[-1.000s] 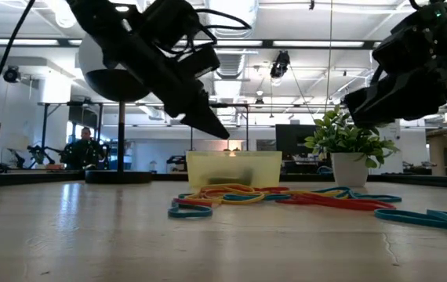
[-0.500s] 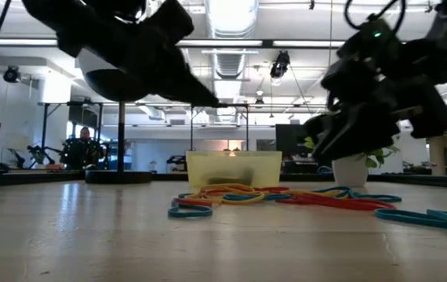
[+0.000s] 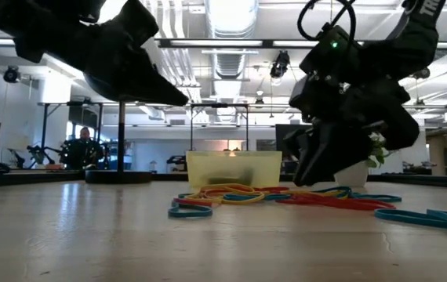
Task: Pick and place rubber bands into bin
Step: Put the blue rubber band into the yellow bin
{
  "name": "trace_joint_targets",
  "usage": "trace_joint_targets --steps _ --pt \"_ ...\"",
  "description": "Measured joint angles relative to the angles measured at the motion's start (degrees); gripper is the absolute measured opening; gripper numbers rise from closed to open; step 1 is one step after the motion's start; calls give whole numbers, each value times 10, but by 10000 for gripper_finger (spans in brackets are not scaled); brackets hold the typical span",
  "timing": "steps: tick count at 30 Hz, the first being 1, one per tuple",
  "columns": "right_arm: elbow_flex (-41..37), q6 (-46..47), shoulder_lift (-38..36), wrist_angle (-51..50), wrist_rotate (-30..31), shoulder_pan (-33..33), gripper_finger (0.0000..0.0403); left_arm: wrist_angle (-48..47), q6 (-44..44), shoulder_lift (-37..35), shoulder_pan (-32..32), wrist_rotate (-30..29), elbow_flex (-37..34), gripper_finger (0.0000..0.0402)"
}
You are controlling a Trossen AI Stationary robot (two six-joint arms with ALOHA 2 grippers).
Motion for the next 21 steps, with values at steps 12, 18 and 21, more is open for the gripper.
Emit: trace_joint_targets --steps 12,18,21 --pt "-13 -5 -37 -12 59 -1 64 39 2 -10 -2 -7 -23 121" --pt "-16 -12 -14 -13 62 0 64 47 3 -8 -2 -7 -20 121" --pt "-16 -14 -3 -10 64 0 63 46 3 -8 -2 -7 -20 121"
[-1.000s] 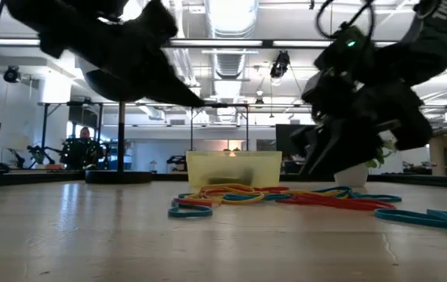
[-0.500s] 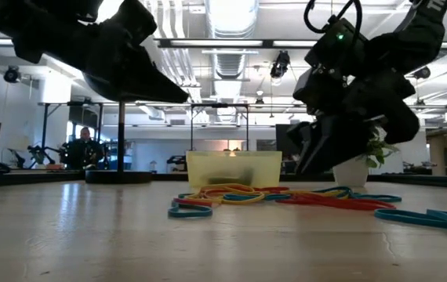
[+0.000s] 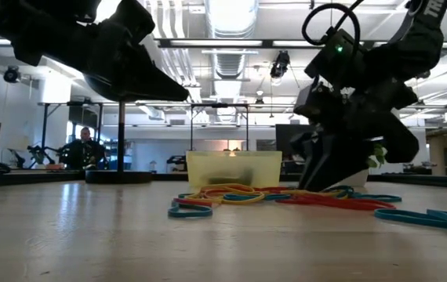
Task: Pick and place rubber bands into bin
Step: Put the blue rubber band into the yellow bin
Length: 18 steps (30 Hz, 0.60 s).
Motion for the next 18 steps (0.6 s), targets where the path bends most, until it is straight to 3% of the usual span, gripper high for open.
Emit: trace_joint_targets --steps 18 --pt "0 3 7 8 -5 0 63 1 -1 0 0 0 -1 121"
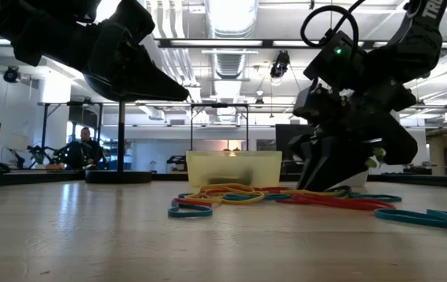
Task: Pick and place rubber bands into bin
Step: Put the blue rubber band into the yellow bin
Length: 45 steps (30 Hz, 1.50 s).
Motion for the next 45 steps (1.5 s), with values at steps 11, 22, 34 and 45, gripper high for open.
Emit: trace_joint_targets --steps 11,22,34,45 --pt "-1 1 -14 -19 -2 0 61 0 0 0 0 0 -1 121" --pt "-1 1 -14 -11 -16 0 59 0 0 0 0 0 -1 121" --pt "-1 6 -15 1 -22 2 61 -1 0 0 0 0 -2 121" --pt "0 12 -3 10 -22 2 61 -1 -1 0 0 0 -2 121"
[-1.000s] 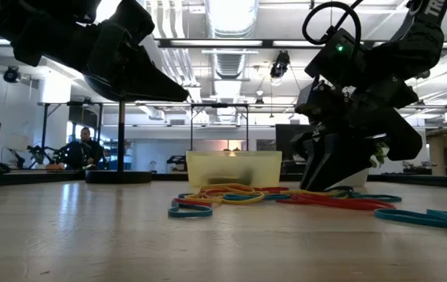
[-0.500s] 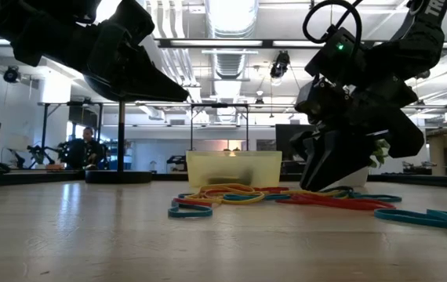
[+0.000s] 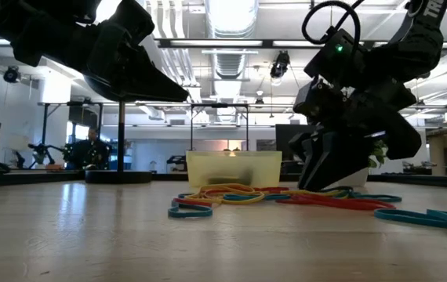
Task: Pick and place rubber bands into bin
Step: Put the blue rubber band into the yellow bin
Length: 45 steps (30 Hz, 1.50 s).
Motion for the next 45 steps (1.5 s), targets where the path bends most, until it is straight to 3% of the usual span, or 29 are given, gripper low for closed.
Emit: trace_joint_targets --steps 12,18,26,41,45 --pt "2 3 26 23 3 0 56 0 0 0 0 0 -1 121" --pt "2 -24 26 20 6 0 15 0 0 0 0 0 -2 121" --pt "0 -28 13 10 8 2 8 0 0 0 0 0 -5 121" --pt "1 -61 -122 -41 7 2 8 0 0 0 0 0 -7 121" --pt "8 -89 -170 -41 37 2 8 0 0 0 0 0 -7 121"
